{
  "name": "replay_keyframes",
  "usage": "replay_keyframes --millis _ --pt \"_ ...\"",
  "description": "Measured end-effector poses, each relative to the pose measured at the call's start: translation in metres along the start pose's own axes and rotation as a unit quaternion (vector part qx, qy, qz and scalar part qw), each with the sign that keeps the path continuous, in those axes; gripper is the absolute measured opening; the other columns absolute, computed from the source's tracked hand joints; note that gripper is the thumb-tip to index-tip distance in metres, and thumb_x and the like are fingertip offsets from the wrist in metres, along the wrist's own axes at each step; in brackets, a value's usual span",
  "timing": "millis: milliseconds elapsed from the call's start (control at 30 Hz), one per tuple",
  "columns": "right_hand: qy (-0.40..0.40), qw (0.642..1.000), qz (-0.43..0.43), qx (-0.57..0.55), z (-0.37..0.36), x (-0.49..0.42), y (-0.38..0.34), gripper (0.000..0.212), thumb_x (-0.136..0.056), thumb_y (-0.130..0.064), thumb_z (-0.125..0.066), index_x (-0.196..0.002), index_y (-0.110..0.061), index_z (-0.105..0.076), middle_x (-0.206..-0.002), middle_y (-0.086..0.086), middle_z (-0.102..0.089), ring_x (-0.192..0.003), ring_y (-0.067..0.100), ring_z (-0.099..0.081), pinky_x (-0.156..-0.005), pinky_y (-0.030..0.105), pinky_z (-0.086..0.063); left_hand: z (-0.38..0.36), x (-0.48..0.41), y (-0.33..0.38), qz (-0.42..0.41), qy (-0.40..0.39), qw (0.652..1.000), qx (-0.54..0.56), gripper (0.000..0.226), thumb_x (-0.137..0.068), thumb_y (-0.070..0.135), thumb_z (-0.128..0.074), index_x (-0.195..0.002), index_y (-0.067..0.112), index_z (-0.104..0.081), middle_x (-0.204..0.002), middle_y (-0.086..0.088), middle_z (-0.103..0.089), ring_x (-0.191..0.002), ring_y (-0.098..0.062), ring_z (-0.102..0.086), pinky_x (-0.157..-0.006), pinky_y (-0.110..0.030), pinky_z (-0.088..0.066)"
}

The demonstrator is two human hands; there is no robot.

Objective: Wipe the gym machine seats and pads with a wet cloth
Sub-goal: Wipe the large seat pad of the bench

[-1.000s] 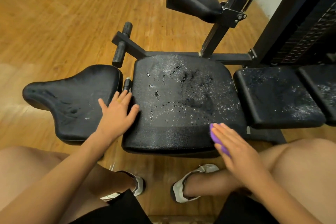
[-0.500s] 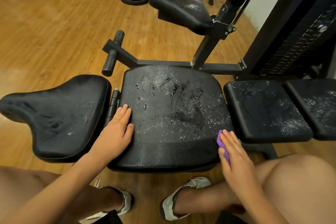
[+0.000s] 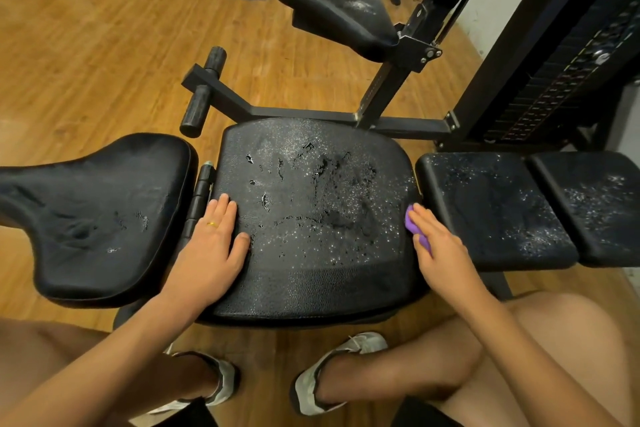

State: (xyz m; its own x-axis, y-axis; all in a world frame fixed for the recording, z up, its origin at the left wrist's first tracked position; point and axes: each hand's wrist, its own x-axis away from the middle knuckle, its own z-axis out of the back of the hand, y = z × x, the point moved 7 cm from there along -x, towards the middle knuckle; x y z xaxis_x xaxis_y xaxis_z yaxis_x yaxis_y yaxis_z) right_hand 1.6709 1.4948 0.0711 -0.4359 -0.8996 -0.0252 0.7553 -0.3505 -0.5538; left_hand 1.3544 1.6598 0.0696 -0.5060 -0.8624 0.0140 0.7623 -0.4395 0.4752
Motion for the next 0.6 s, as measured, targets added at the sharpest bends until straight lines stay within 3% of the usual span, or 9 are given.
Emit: replay_keyframes --millis 67,167,267,433,600 --pt "0.010 1.000 0.007 -0.011 0.000 0.025 0.004 0.052 -0.096 0.005 -0.050 -0.144 -0.012 -0.046 -0.150 -0.009 -0.036 -0.142 0.004 -0.026 -0.109 0.001 -0.011 -0.001 -0.001 0.000 0.001 -0.004 1.000 -0.005 0.063 -0.104 0.033 -0.042 -0.157 0.009 -0.019 -0.166 -0.003 -0.006 -0.153 -0.016 0.000 -0.117 -0.024 0.000" --pt "0.018 1.000 -0.014 -0.009 -0.006 0.042 0.012 0.051 -0.096 0.001 -0.051 -0.144 -0.014 -0.047 -0.152 -0.008 -0.038 -0.143 0.007 -0.030 -0.111 0.005 -0.016 -0.004 -0.001 -0.001 0.005 -0.002 1.000 -0.005 0.063 -0.103 0.032 -0.043 -0.157 0.009 -0.021 -0.166 -0.004 -0.008 -0.153 -0.017 -0.002 -0.119 -0.025 -0.001" --pt "0.025 0.999 -0.011 0.018 -0.010 0.025 0.009 0.050 -0.096 0.001 -0.051 -0.144 -0.011 -0.047 -0.153 -0.004 -0.039 -0.143 0.010 -0.030 -0.110 0.003 -0.011 -0.005 0.001 -0.003 0.011 -0.001 1.000 -0.001 0.063 -0.103 0.033 -0.043 -0.157 0.010 -0.021 -0.166 -0.002 -0.008 -0.153 -0.015 -0.001 -0.121 -0.029 -0.005" --pt "0.005 0.999 -0.025 0.036 -0.006 -0.061 0.001 0.050 -0.101 -0.006 -0.043 -0.150 -0.012 -0.039 -0.159 -0.001 -0.031 -0.148 0.016 -0.025 -0.119 0.030 -0.020 -0.006 0.000 -0.002 0.006 -0.008 1.000 -0.001 0.065 -0.103 0.036 -0.043 -0.157 0.010 -0.020 -0.166 -0.001 -0.006 -0.153 -0.013 0.000 -0.122 -0.029 -0.004" --pt "-0.010 0.998 -0.033 0.053 -0.002 -0.102 -0.007 0.037 -0.099 -0.002 -0.041 -0.135 0.004 -0.047 -0.150 0.014 -0.042 -0.140 0.031 -0.036 -0.113 0.042 -0.030 -0.005 -0.001 0.003 0.000 -0.013 1.000 -0.004 0.065 -0.103 0.037 -0.042 -0.158 0.010 -0.018 -0.166 -0.002 -0.005 -0.153 -0.014 0.000 -0.121 -0.028 -0.003"
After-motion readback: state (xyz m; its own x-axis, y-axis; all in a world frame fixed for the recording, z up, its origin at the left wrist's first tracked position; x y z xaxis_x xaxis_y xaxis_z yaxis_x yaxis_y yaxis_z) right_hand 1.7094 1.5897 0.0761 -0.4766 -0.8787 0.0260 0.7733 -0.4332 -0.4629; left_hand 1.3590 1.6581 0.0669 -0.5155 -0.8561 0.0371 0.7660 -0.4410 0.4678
